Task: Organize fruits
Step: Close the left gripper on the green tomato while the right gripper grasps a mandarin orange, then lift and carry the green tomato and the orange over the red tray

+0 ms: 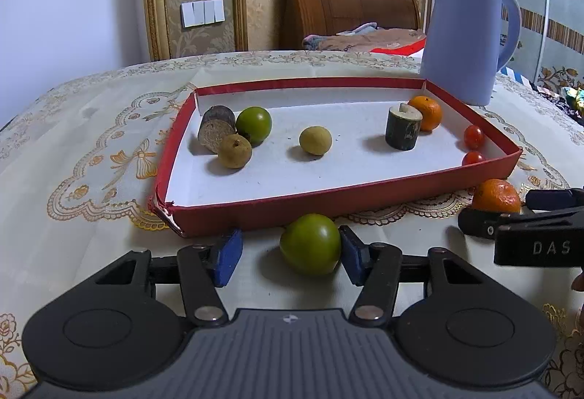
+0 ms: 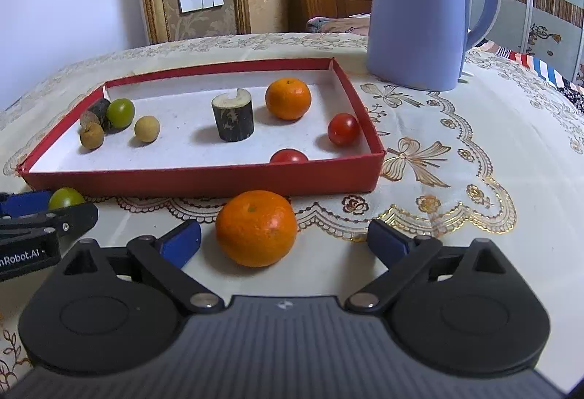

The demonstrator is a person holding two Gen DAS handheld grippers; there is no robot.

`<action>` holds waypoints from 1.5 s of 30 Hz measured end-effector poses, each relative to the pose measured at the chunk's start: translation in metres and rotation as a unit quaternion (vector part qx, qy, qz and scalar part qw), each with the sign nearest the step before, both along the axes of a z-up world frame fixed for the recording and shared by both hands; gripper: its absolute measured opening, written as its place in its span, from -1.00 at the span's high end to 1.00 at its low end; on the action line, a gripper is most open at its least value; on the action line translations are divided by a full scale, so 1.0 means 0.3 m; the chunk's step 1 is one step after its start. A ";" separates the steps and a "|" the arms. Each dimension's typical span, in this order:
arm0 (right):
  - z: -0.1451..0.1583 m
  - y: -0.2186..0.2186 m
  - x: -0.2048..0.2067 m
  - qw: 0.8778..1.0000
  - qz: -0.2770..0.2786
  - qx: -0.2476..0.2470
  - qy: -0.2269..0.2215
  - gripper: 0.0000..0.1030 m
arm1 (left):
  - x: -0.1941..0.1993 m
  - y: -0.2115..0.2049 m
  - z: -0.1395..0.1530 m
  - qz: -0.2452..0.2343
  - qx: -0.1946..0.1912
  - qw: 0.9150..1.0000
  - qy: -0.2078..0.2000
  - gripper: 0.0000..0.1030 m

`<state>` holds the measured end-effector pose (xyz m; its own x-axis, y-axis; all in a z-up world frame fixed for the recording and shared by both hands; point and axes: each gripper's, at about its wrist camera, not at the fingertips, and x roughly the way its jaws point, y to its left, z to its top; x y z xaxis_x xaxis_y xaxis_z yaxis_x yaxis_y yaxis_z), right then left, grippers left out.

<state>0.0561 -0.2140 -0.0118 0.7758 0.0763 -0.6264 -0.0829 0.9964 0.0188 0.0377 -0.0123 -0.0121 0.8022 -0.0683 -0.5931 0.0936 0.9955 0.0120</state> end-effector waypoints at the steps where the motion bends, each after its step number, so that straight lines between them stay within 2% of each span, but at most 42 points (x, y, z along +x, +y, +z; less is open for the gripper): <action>1: 0.001 -0.003 0.000 1.000 -0.002 0.003 -0.001 -0.86 | 0.000 -0.002 0.000 0.000 0.001 1.000 0.000 -0.09; 4: 0.002 0.001 0.004 1.000 -0.002 0.001 0.000 -0.82 | 0.000 -0.002 -0.002 0.000 0.001 1.000 0.000 -0.09; 12: 0.001 0.048 0.010 1.000 0.008 -0.026 -0.007 -0.36 | 0.001 -0.005 -0.002 0.000 0.003 1.000 0.001 -0.10; 13: 0.001 0.052 0.009 1.000 0.009 -0.029 -0.008 -0.36 | 0.001 -0.004 -0.003 0.000 0.002 1.000 0.000 -0.10; 16: 0.002 0.057 0.004 0.999 0.015 -0.032 -0.012 -0.15 | 0.001 -0.004 -0.003 0.000 0.002 1.000 0.001 -0.10; 18: 0.003 0.063 0.000 0.999 0.021 -0.035 -0.016 0.10 | 0.001 -0.005 -0.003 0.000 0.002 1.000 0.001 -0.10; 19: 0.004 0.067 -0.002 0.999 0.024 -0.038 -0.017 0.12 | 0.002 -0.004 -0.003 0.000 0.002 1.000 0.001 -0.10; 32: 0.004 0.072 -0.002 0.999 0.026 -0.042 -0.019 0.14 | 0.001 -0.003 -0.004 0.000 0.003 1.000 0.001 -0.10; 36: 0.005 0.074 -0.006 0.999 0.025 -0.042 -0.022 0.21 | 0.001 -0.004 -0.004 -0.001 0.003 1.000 0.000 -0.08; 39: 0.007 0.056 -0.005 0.999 0.016 -0.029 -0.022 0.21 | -0.008 -0.014 -0.002 -0.022 0.005 1.000 -0.005 0.36; 41: 0.010 0.045 -0.007 0.999 0.013 -0.021 -0.023 0.21 | -0.016 -0.029 -0.001 -0.026 0.019 0.999 -0.009 0.37; 45: 0.020 0.043 -0.026 0.999 0.018 -0.018 -0.036 0.21 | -0.019 -0.005 0.004 -0.020 0.008 1.000 -0.010 0.39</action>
<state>0.0482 -0.2012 -0.0058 0.8163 0.0845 -0.5714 -0.1191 0.9926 -0.0234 0.0318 -0.0138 -0.0109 0.8102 -0.0915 -0.5789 0.1328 0.9907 0.0293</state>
